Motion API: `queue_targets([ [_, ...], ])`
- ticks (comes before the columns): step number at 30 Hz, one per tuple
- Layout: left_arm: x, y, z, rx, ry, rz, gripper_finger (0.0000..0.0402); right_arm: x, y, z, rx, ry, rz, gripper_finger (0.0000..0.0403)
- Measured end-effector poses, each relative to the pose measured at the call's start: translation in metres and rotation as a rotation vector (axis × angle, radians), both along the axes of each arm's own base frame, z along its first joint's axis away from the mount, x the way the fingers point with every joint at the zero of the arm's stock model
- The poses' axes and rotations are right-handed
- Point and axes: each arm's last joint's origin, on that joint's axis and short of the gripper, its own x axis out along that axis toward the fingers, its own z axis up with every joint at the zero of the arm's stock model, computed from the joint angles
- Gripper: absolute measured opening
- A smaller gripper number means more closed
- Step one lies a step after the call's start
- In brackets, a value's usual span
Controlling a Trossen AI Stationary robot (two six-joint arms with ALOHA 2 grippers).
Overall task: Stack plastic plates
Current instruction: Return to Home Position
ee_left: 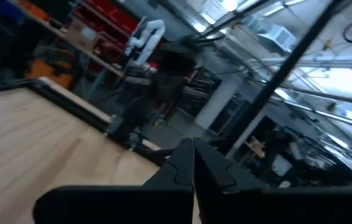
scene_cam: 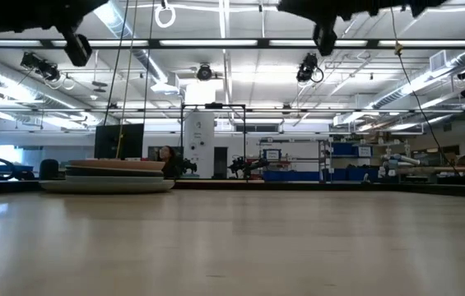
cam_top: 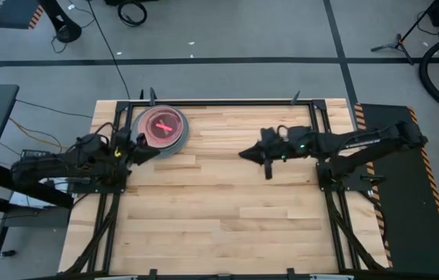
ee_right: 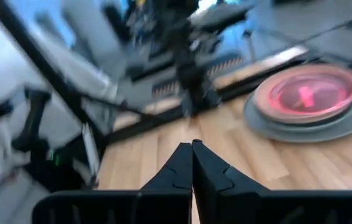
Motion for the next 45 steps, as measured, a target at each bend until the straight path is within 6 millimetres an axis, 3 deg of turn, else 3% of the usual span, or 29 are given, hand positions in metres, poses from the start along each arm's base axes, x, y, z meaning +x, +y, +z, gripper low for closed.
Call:
queue_targets([
  [4, 0.000, -0.002, 0.000, 0.053, -0.001, 0.010, 0.0007, -0.030, -0.011, -0.023, 0.092, -0.087, -0.061, 0.0005],
  [8, 0.001, -0.001, -0.001, -0.085, 0.007, 0.030, 0.0020, -0.056, -0.015, -0.040, 0.173, -0.107, -0.116, 0.0008],
  [12, 0.000, 0.000, 0.000, -0.219, -0.016, 0.029, 0.0023, -0.074, -0.016, -0.044, 0.148, -0.150, -0.121, 0.0009],
  [21, 0.000, 0.001, 0.003, -0.233, -0.052, 0.078, 0.0026, -0.103, -0.016, -0.051, 0.010, -0.207, -0.105, 0.0010],
  [26, -0.001, -0.003, 0.005, 0.033, -0.055, 0.037, 0.0027, -0.117, -0.010, -0.059, -0.062, -0.257, 0.001, 0.0011],
  [33, -0.002, -0.007, 0.007, 0.273, -0.078, 0.025, 0.0027, -0.143, -0.003, -0.073, -0.048, -0.393, 0.092, 0.0013],
  [40, -0.002, -0.010, 0.007, 0.400, -0.093, -0.045, 0.0027, -0.161, -0.002, -0.090, -0.043, -0.518, 0.093, 0.0014],
  [45, -0.001, -0.010, 0.001, 0.428, -0.034, -0.051, 0.0027, -0.160, -0.003, -0.097, -0.050, -0.491, 0.039, 0.0016],
])
